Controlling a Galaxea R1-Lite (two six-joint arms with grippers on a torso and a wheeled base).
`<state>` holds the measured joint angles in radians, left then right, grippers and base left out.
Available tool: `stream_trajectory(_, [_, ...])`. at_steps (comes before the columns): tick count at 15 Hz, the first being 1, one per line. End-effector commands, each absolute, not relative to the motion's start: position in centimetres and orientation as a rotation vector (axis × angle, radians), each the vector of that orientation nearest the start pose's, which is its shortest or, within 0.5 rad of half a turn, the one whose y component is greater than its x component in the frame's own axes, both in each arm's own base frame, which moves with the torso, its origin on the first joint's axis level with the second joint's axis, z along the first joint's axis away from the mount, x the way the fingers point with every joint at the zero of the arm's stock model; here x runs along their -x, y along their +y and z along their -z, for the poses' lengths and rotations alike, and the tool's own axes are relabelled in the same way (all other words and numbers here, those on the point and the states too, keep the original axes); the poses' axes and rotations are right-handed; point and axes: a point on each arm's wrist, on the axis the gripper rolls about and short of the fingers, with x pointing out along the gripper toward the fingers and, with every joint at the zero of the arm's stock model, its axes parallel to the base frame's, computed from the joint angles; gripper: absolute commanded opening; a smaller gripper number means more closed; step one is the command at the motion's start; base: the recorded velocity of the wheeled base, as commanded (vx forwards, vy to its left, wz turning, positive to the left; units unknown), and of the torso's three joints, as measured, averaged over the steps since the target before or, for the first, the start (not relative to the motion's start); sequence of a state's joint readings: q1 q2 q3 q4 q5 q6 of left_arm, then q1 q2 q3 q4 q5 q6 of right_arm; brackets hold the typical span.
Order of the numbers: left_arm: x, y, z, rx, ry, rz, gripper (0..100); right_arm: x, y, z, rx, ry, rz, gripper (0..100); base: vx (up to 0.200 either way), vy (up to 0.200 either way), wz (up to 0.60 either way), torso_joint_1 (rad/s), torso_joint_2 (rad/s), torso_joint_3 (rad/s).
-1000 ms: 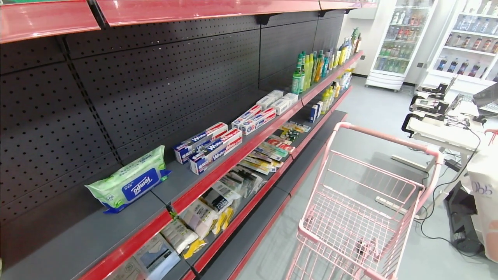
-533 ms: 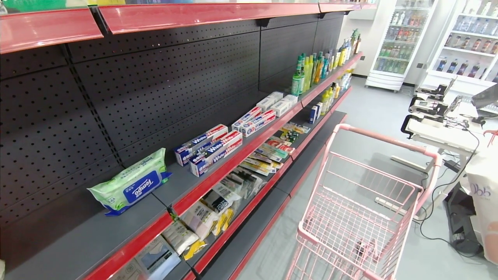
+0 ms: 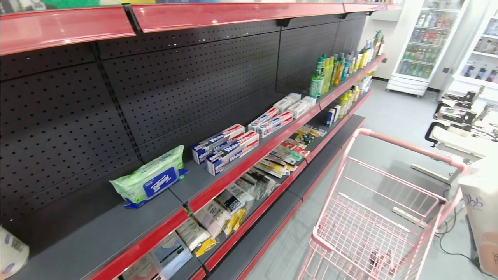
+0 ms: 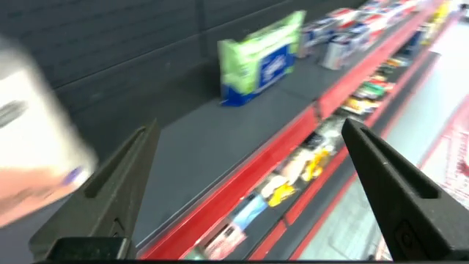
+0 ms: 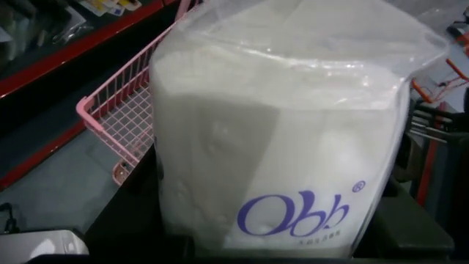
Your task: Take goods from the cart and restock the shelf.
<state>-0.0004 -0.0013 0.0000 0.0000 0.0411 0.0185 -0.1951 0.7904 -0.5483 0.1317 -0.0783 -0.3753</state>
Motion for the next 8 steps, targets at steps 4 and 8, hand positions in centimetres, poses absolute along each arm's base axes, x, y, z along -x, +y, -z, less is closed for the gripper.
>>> stream_trajectory(4, [2.28,0.09,-7.55,-0.018,0.0,-0.041,100,-7.15,-1.58,-20.5,0.348,0.432,0.194,0,0.0,0.0,0.6,0.008,0.0,0.002])
stream_trajectory(8, [2.28,0.09,-7.55,-0.018,0.0,-0.041,100,-7.15,-1.53,-20.37,0.35,0.434,0.183,0,0.0,0.0,0.6,0.004,0.0,-0.001])
